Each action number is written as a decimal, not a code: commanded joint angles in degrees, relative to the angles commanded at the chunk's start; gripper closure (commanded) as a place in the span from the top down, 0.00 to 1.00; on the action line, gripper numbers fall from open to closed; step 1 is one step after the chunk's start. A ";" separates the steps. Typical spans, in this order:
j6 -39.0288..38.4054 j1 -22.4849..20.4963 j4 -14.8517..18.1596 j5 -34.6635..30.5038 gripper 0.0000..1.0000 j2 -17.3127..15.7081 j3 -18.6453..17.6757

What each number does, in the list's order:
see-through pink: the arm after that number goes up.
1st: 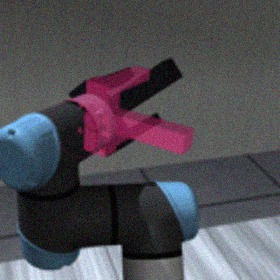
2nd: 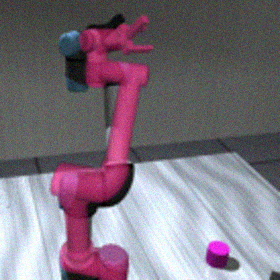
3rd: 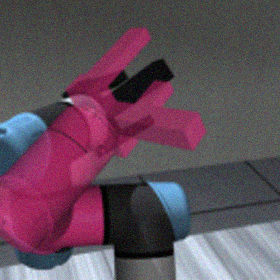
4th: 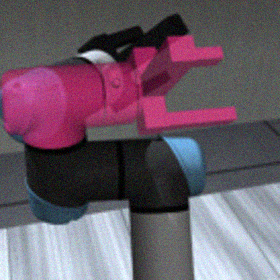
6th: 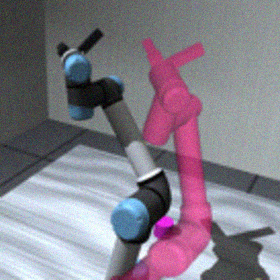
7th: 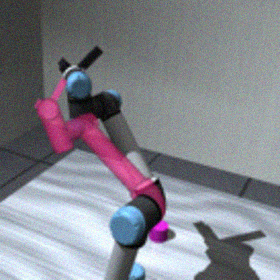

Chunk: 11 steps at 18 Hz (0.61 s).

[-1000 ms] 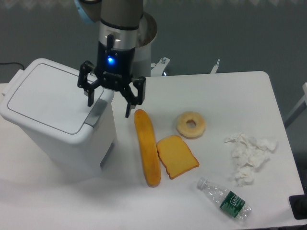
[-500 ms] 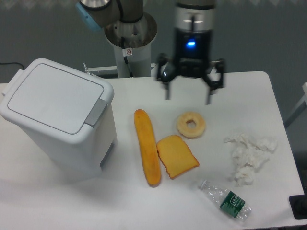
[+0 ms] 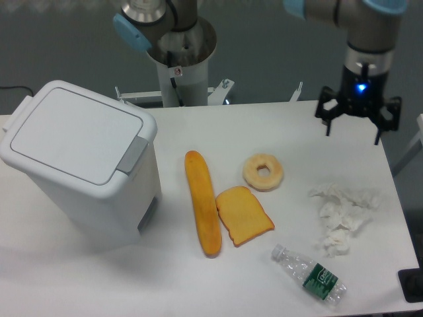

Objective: Close the trash can

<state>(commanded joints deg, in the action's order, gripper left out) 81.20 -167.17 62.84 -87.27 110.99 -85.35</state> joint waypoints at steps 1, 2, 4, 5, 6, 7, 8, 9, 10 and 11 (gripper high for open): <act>1.40 -0.09 0.18 -0.35 1.00 1.32 0.97; 3.16 -0.09 0.26 -0.62 1.00 2.46 1.93; 6.41 -0.09 0.18 -1.67 1.00 4.57 3.26; 7.73 -0.09 -0.34 -1.94 1.00 5.54 3.61; 9.05 0.17 -0.61 -2.11 1.00 6.07 3.53; 9.41 0.43 -0.53 -2.29 1.00 6.34 3.18; 9.33 0.52 -0.61 -2.29 1.00 6.34 3.17; 9.24 0.44 -0.87 -2.29 1.00 6.34 3.52; 9.33 0.35 -1.14 -2.20 1.00 6.17 3.53; 9.41 0.17 -1.23 -2.20 1.00 6.08 3.61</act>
